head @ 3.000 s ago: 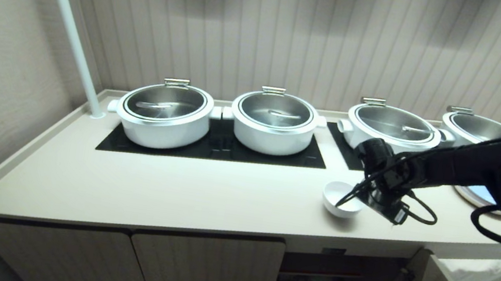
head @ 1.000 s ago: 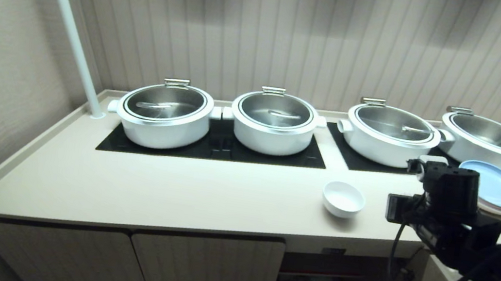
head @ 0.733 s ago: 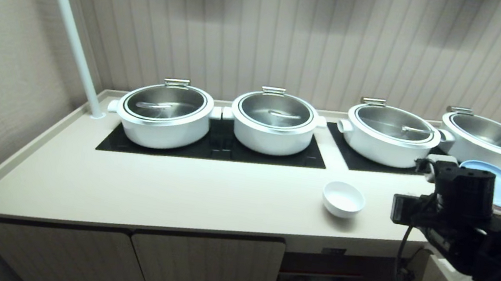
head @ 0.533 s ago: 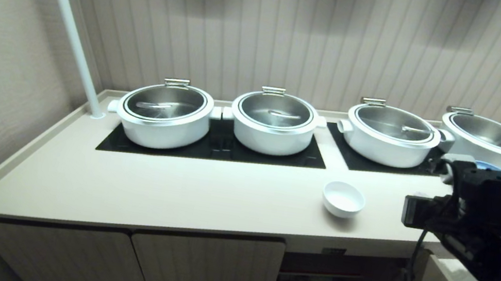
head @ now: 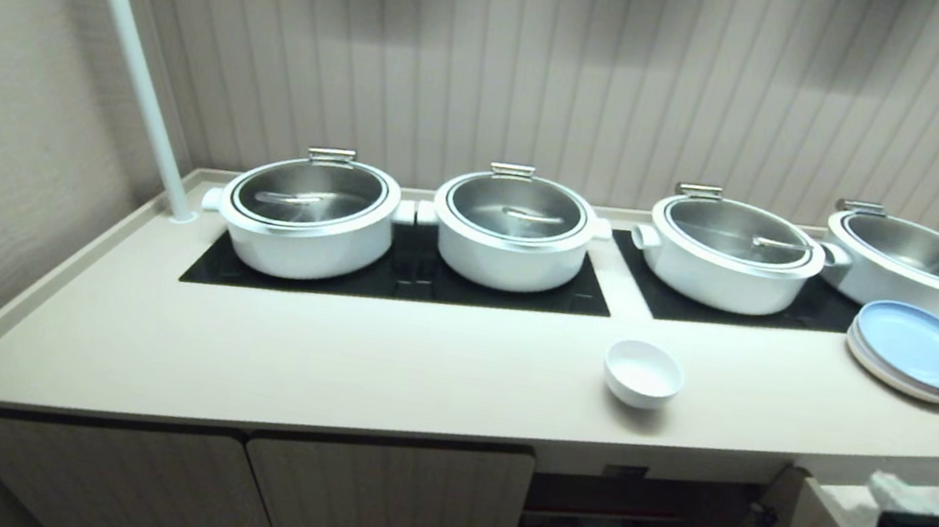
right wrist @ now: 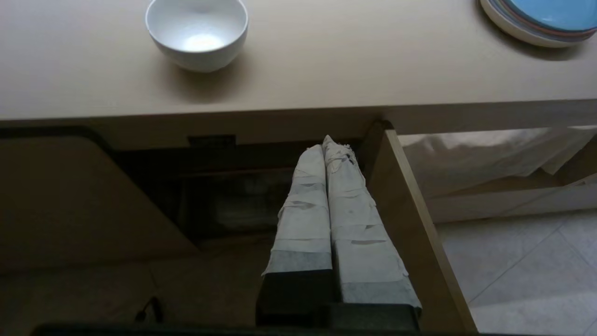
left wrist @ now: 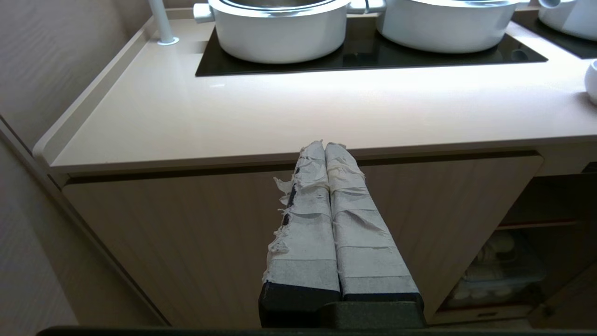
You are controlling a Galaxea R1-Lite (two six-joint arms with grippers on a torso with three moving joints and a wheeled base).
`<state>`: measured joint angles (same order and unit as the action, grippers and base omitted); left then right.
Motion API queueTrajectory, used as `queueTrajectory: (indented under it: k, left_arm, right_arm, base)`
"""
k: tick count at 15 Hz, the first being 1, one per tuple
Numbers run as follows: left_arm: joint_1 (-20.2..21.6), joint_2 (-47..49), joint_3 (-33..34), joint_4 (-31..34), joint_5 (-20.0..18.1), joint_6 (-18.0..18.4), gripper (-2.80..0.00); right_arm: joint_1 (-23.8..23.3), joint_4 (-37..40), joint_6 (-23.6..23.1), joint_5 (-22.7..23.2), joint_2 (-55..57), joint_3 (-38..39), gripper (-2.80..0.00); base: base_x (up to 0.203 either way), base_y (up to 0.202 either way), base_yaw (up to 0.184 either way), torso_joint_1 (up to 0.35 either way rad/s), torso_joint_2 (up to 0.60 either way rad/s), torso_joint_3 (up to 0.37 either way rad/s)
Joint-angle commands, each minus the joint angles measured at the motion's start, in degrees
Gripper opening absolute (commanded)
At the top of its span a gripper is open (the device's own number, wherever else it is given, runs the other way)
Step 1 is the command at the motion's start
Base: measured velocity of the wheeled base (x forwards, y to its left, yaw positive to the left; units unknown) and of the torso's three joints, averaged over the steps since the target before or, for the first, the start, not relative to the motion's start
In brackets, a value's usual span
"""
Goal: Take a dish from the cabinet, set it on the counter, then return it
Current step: Pick up the bowl from the table
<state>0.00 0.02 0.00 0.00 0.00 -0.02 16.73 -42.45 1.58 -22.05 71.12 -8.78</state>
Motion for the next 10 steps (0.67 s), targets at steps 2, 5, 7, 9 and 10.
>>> queueTrajectory:
  k: [2, 5, 7, 9, 10]
  left_arm:
    - [0.00, -0.02, 0.00, 0.00, 0.00, -0.06, -2.80]
    - [0.07, -0.02, 0.00, 0.00, 0.00, -0.06, -2.80]
    - [0.00, -0.02, 0.00, 0.00, 0.00, -0.06, -2.80]
    - [0.00, -0.02, 0.00, 0.00, 0.00, -0.06, -2.80]
    - [0.02, -0.02, 0.00, 0.00, 0.00, -0.06, -2.80]
  right_arm:
    - [-1.43, 0.08, -0.70, 3.42, -10.56, 7.51, -2.80]
    - [-6.02, 5.99, -1.15, 10.80, -17.96, 8.65, -2.80]
    - [-7.95, 11.95, -1.30, 15.00, -23.87, 8.73, -2.80]
    - [-9.26, 20.43, -1.53, 17.43, -31.70, 8.75, -2.80]
    - [-10.19, 25.59, -1.61, 18.12, -35.39, 8.76, -2.80]
  base:
    - [0.000, 0.000, 0.000, 0.000, 0.00, 0.000]
    - [0.000, 0.000, 0.000, 0.000, 0.00, 0.000]
    - [0.000, 0.000, 0.000, 0.000, 0.00, 0.000]
    - [0.000, 0.000, 0.000, 0.000, 0.00, 0.000]
    - [0.000, 0.000, 0.000, 0.000, 0.00, 0.000]
